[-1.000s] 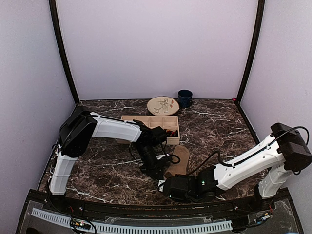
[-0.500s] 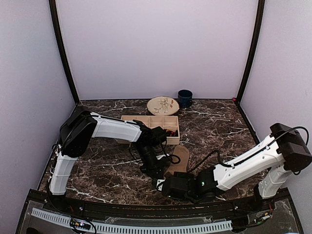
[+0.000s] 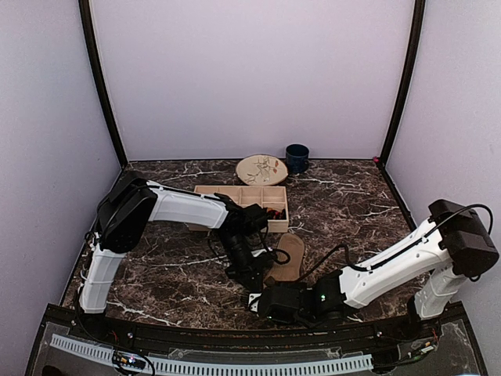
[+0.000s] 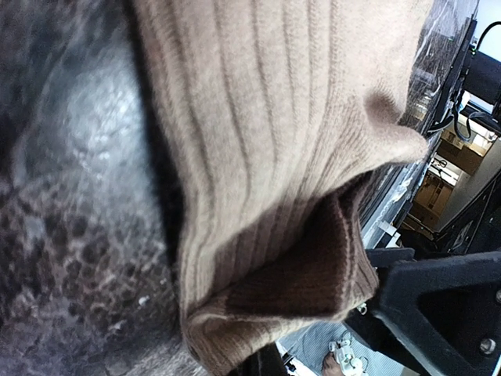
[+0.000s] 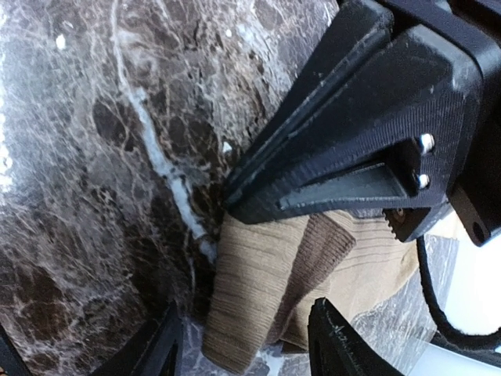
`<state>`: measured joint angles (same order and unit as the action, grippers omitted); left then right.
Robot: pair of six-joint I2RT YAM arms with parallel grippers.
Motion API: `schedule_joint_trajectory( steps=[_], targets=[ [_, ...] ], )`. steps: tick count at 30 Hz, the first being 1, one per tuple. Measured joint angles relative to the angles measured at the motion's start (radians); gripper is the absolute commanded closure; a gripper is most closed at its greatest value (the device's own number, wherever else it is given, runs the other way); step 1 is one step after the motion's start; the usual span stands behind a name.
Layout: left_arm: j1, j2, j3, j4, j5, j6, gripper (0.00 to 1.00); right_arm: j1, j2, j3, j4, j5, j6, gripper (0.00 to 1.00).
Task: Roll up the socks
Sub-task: Roll the sock at the center of the board.
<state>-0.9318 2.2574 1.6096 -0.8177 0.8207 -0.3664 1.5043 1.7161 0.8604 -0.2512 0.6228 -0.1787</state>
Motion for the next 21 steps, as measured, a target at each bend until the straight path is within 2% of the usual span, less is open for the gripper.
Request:
schedule_joint_trajectory(
  steps=[4,8,13,21],
  targets=[
    [0.000,0.000,0.000,0.000,0.005,0.000,1.00,-0.010,0.008,0.005,0.009,-0.017,0.004,0.55],
    [0.000,0.000,0.000,0.000,0.007,0.000,1.00,-0.022,0.023,0.016,0.012,-0.042,0.010,0.69],
    [0.000,0.000,0.000,0.000,0.008,0.001,1.00,-0.037,0.041,0.035,0.009,-0.065,0.021,0.79],
    [0.000,0.000,0.008,0.000,0.008,0.000,1.00,-0.069,0.037,0.035,-0.006,-0.105,0.086,0.83]
  ],
)
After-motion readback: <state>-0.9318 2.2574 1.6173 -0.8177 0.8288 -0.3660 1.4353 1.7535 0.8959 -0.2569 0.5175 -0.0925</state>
